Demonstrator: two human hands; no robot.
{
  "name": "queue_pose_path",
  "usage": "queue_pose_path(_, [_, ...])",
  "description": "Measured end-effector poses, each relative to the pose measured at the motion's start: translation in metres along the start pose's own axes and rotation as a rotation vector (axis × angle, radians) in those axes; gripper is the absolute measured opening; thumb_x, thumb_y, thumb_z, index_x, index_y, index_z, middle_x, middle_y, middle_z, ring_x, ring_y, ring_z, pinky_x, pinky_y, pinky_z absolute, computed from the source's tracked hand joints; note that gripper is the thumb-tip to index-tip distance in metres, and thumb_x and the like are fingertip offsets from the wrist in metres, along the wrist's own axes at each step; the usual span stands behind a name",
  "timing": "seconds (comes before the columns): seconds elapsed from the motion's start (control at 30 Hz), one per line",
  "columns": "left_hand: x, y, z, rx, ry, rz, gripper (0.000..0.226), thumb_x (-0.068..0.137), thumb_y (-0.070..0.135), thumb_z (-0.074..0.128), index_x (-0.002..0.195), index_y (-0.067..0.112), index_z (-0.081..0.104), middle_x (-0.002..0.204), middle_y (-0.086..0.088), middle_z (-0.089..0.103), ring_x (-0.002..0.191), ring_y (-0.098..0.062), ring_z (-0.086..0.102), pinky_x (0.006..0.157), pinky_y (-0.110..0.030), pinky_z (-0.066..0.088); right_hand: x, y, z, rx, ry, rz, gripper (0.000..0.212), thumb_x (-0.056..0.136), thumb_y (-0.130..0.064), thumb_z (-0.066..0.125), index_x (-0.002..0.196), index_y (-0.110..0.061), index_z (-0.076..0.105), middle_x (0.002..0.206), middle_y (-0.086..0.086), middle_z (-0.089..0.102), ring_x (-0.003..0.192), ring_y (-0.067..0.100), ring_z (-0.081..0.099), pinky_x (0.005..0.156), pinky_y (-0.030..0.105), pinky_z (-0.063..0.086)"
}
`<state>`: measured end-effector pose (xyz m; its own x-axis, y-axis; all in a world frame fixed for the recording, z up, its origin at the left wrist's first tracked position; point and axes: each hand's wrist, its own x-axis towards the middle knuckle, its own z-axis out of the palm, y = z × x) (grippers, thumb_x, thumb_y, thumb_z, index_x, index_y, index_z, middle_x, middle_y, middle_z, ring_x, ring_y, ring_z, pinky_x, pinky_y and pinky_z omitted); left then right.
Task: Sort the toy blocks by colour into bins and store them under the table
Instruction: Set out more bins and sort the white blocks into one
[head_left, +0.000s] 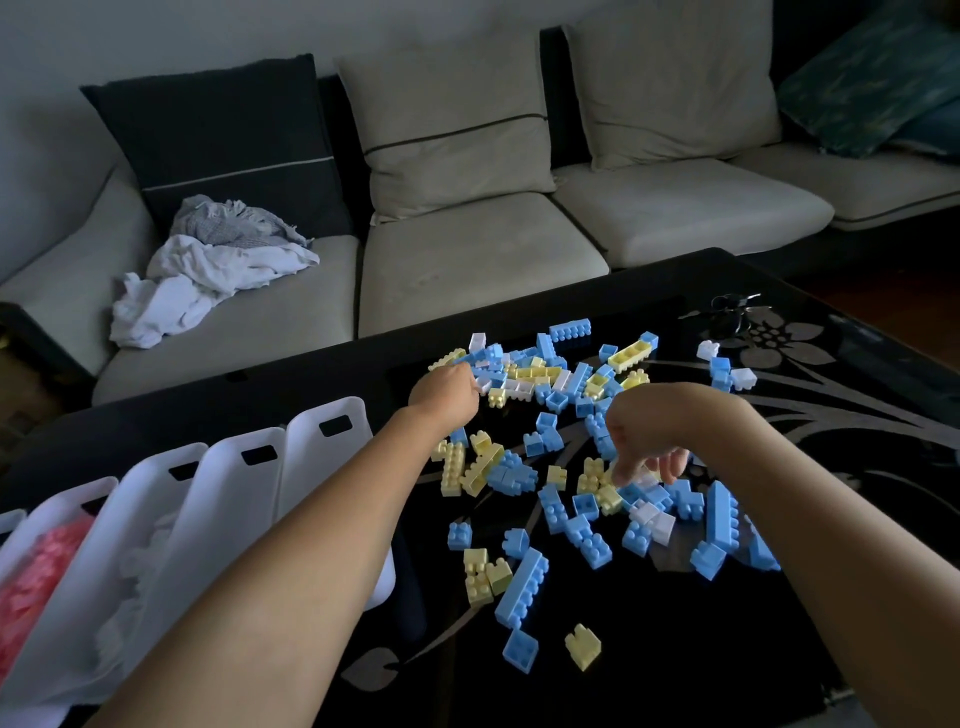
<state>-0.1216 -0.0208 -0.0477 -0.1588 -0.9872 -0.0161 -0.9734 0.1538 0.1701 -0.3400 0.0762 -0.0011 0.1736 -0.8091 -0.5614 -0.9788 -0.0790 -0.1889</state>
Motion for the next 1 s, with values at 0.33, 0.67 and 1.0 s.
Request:
queue_pose_path(0.33, [-0.005, 0.003, 0.001, -0.054, -0.099, 0.093, 0.043, 0.092, 0.028, 0.059, 0.13, 0.016, 0.045, 0.122, -0.006, 0.055, 0.106, -0.02, 0.056, 0.087, -0.035, 0.049, -0.002, -0.009, 0.002, -0.307, 0.068, -0.056, 0.05, 0.077, -0.017, 0.075, 0.122, -0.008, 0.053, 0.116, 0.006, 0.057, 0.092, 0.018, 0.046, 0.056, 0.017, 0.029])
queue_pose_path(0.67, [0.008, 0.012, 0.002, -0.024, -0.073, 0.121, 0.053, 0.09, 0.006, 0.051, 0.137, 0.026, 0.038, 0.12, -0.009, 0.049, 0.071, -0.017, 0.05, 0.055, -0.027, 0.038, 0.003, 0.011, 0.016, -0.178, 0.05, -0.213, 0.055, 0.077, -0.009, 0.073, 0.121, -0.025, 0.045, 0.107, 0.007, 0.052, 0.086, 0.02, 0.052, 0.06, 0.025, 0.037])
queue_pose_path(1.0, [0.02, 0.031, -0.008, -0.167, -0.165, 0.084, 0.015, 0.095, 0.018, 0.046, 0.104, 0.014, 0.057, 0.103, 0.0, 0.051, 0.093, -0.016, 0.05, 0.08, -0.03, 0.042, 0.008, 0.024, 0.025, -0.061, 0.228, -0.301, 0.029, 0.09, -0.016, 0.059, 0.119, -0.022, 0.058, 0.12, -0.002, 0.054, 0.097, 0.013, 0.049, 0.079, 0.023, 0.038])
